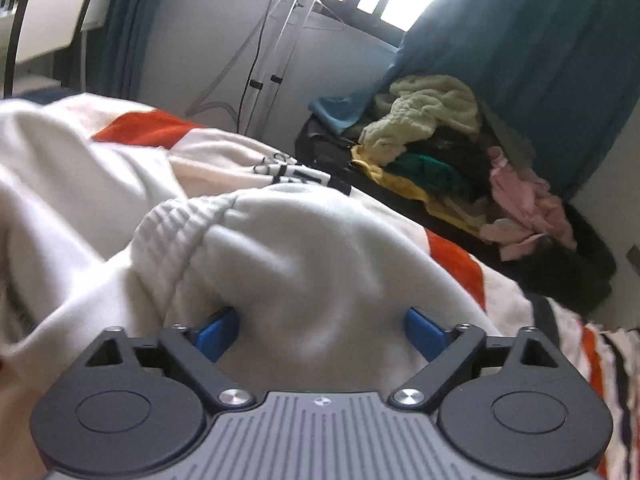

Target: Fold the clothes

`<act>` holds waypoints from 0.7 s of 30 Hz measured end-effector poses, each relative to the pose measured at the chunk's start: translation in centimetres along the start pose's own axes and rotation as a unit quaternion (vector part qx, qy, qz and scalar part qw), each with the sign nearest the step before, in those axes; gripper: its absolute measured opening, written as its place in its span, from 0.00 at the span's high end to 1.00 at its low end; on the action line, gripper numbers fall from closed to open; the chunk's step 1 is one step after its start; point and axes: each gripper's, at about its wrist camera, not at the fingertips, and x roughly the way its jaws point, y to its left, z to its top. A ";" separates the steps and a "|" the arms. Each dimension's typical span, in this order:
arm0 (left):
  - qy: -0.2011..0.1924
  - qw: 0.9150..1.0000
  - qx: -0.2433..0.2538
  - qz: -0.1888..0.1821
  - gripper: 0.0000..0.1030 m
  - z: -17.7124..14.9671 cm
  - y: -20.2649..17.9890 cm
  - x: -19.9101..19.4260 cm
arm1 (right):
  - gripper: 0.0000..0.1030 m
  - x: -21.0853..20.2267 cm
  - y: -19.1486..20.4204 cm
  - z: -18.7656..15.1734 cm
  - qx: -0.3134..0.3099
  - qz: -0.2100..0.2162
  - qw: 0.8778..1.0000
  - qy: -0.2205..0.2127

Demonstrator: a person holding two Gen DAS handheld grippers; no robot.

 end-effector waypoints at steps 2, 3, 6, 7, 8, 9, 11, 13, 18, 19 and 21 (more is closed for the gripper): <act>-0.010 1.000 0.010 0.015 0.48 0.7 -0.7 0.7 | 0.18 0.8 -0.1 0.0 0.001 0.003 1.000 -0.008; -0.015 1.000 0.014 0.024 0.58 1.0 -1.0 0.9 | 0.18 1.0 -0.1 0.1 -0.001 -0.003 1.000 -0.014; -0.034 0.999 0.030 0.030 0.97 1.9 -1.8 0.3 | 0.18 1.8 -0.3 0.0 -0.006 -0.019 0.999 -0.033; -0.041 0.998 0.036 0.028 0.98 2.2 -2.0 -0.2 | 0.18 1.8 -0.3 0.0 -0.006 -0.024 0.999 -0.037; -0.052 0.997 0.045 0.023 0.98 2.3 -2.4 -1.4 | 0.18 1.9 -0.4 0.0 -0.006 -0.028 0.999 -0.040; -0.064 0.996 0.055 0.017 0.98 2.4 -2.8 -2.7 | 0.18 1.8 -0.6 -0.1 -0.005 -0.031 0.999 -0.040; -0.083 0.994 0.072 0.003 0.98 2.7 -3.4 -5.5 | 0.18 1.7 -0.8 -0.1 -0.002 -0.037 0.998 -0.042; -0.103 0.990 0.095 -0.021 0.98 2.7 -4.2 -9.4 | 0.18 1.0 -1.0 0.1 -0.006 -0.043 0.997 -0.056; -0.144 0.969 0.181 -0.088 0.98 0.1 -5.8 -20.6 | 0.18 -0.8 -1.3 0.6 -0.014 -0.051 0.994 -0.092; -0.144 0.967 0.187 -0.098 0.98 -0.5 -6.0 -22.6 | 0.18 -1.2 -1.4 0.6 -0.019 -0.053 0.993 -0.099; -0.145 0.962 0.200 -0.117 0.98 -2.1 -6.3 -26.6 | 0.18 -1.9 -1.4 0.8 -0.033 -0.058 0.992 -0.110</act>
